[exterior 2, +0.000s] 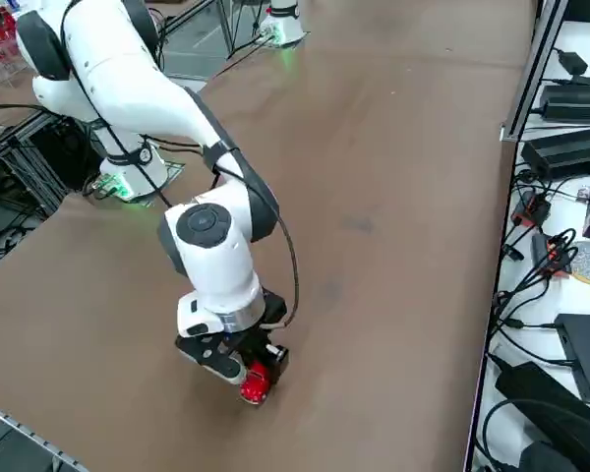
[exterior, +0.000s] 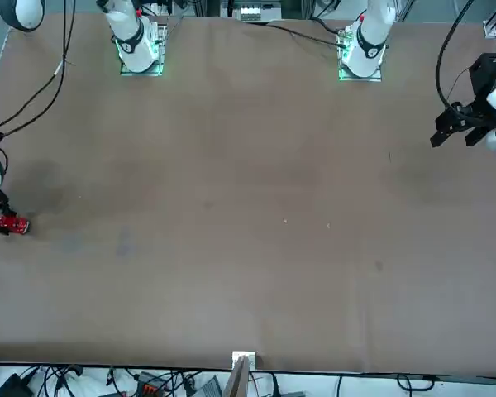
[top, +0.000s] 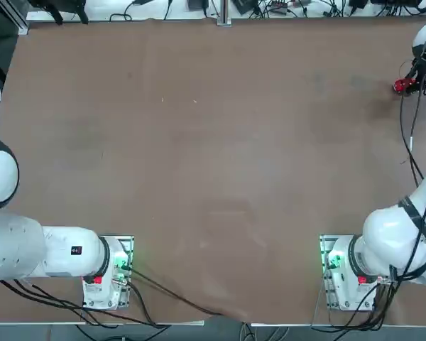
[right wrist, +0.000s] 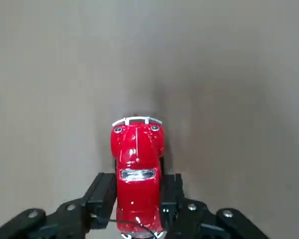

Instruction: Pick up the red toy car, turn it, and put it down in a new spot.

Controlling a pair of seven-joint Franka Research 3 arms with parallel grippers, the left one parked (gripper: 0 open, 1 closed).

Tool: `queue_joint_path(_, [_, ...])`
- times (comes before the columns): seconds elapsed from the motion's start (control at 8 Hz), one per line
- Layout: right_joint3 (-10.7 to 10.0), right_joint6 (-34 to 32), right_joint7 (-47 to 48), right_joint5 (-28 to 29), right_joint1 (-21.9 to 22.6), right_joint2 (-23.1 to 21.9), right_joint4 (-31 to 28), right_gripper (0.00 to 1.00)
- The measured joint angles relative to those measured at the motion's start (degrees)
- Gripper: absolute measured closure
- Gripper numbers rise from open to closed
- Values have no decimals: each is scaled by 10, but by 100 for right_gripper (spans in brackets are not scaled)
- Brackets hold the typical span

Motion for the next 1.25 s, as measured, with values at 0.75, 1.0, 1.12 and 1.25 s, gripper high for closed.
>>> queue_joint_path(0.75, [10,12,-1,3,-1,24,38,2])
queue_joint_path(1.0, [11,-6,-5,3,0,19,46,0])
queue_joint_path(1.12, [11,-53,-25,3,1,4,55,0])
queue_joint_path(1.25, [11,-122,-64,3,1,-25,64,0])
